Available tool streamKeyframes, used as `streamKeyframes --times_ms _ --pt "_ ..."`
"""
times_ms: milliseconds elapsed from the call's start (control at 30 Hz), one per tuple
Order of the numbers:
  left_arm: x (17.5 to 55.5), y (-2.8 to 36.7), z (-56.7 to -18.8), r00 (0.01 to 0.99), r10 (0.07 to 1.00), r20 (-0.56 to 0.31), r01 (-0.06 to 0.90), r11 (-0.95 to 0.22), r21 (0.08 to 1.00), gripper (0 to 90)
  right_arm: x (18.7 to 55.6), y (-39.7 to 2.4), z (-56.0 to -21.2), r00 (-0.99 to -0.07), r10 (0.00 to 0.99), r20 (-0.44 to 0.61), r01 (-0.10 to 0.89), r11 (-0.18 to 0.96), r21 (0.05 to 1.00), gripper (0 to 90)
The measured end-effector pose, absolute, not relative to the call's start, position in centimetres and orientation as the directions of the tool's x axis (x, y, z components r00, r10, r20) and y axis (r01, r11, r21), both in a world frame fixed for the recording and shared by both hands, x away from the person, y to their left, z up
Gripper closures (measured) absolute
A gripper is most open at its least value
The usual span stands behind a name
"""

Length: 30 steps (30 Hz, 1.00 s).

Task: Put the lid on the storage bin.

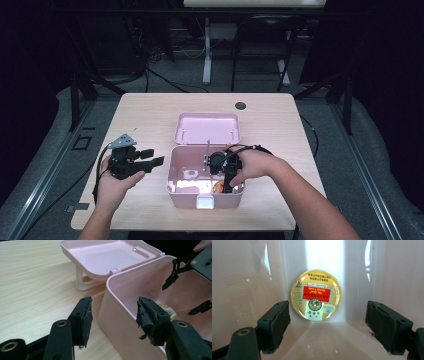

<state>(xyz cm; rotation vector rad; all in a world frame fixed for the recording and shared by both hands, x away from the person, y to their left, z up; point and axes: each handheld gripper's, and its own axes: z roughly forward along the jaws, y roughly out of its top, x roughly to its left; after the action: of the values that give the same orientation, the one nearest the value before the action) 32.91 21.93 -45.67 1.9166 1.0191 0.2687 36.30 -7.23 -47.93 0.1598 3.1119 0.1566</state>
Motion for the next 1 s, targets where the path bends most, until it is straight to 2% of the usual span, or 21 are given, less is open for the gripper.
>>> streamKeyframes --times_ms 167,500,767,867,1000 --pt "32.9 21.8 -45.8 0.642 0.739 -0.206 0.545 -0.25 0.8 45.6 36.2 -7.2 -46.9 -0.99 0.142 -0.026 0.139 0.987 0.085 21.4" --pt "32.9 21.6 -45.8 0.653 0.731 -0.199 0.527 -0.249 0.813 47.0 36.5 -7.5 -43.8 -0.976 0.21 -0.053 0.197 0.963 0.182 29.6" --pt "32.8 21.7 -45.7 0.655 0.729 -0.198 0.524 -0.25 0.814 47.1 36.3 -8.0 -42.0 -0.964 0.258 -0.064 0.243 0.952 0.187 32.8" --pt "32.8 21.6 -45.7 0.66 0.725 -0.198 0.521 -0.253 0.815 48.1 36.2 -8.4 -41.4 -0.959 0.275 -0.072 0.255 0.944 0.209 32.8" --pt "32.8 21.6 -45.6 0.662 0.724 -0.193 0.513 -0.25 0.821 48.3 35.8 -9.1 -41.0 -0.939 0.335 -0.075 0.301 0.908 0.291 32.6"
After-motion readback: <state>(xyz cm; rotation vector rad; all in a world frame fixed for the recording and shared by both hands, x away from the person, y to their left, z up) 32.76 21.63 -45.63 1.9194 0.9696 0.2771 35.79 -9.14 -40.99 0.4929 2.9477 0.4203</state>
